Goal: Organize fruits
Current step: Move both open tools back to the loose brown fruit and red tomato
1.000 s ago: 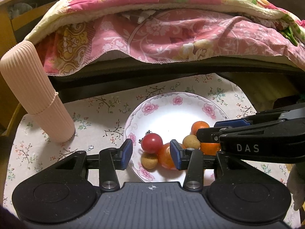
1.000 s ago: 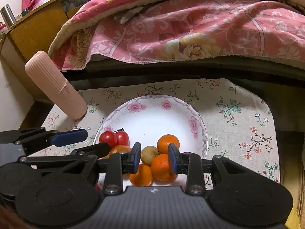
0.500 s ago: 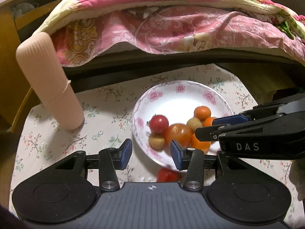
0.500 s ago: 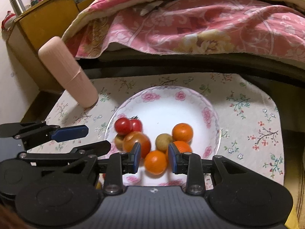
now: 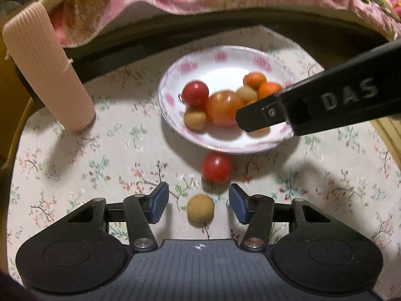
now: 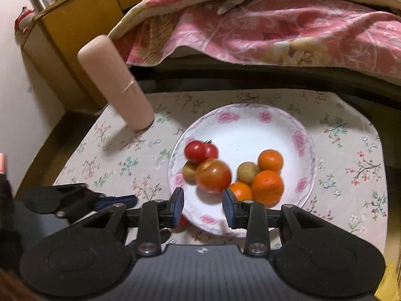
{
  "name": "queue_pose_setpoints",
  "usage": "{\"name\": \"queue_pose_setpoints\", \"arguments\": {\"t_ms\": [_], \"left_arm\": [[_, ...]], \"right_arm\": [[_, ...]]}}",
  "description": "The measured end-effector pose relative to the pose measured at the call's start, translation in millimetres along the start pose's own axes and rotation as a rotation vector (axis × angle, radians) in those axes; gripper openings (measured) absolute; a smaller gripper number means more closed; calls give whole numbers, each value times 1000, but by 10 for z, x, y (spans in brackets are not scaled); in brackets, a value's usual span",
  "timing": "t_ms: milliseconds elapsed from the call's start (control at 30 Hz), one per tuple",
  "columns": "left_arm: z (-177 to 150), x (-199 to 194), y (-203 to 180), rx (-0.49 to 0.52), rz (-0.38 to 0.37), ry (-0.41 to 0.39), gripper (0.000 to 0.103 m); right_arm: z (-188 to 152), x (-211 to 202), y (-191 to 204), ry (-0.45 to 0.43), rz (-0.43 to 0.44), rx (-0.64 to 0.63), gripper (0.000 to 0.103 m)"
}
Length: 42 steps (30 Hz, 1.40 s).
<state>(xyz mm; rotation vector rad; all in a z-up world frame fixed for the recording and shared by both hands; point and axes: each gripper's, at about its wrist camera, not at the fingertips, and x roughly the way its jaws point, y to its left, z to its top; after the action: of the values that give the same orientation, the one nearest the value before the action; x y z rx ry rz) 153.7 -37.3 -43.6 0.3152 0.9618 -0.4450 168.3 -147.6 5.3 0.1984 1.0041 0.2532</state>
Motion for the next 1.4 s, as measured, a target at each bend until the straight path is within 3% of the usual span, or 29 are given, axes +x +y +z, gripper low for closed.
{"name": "queue_pose_setpoints", "arguments": {"t_ms": [367,733,1000,1167,1267,1400], "left_arm": [[-51,85,22,-27,-29,38,36],[-193,-22,60,-30,-38,43,32],[-326,-83,135,-39,-63,41,33],[-401,-114,172,-34,-74,32,37],[-437,-138,198,-37,-83,27,37],[-478,-157,246,-39,-88,25,37]], "right_arm": [[-33,-29,42,25,43,20,35],[-124,-48,135,79,122,87,35],[-199,229,242,103,44,172,35],[-261,395,282,57,-26,306,36],[-283,430,324,28,-75,348,43],[-319,512,321,13,-120,380,43]]}}
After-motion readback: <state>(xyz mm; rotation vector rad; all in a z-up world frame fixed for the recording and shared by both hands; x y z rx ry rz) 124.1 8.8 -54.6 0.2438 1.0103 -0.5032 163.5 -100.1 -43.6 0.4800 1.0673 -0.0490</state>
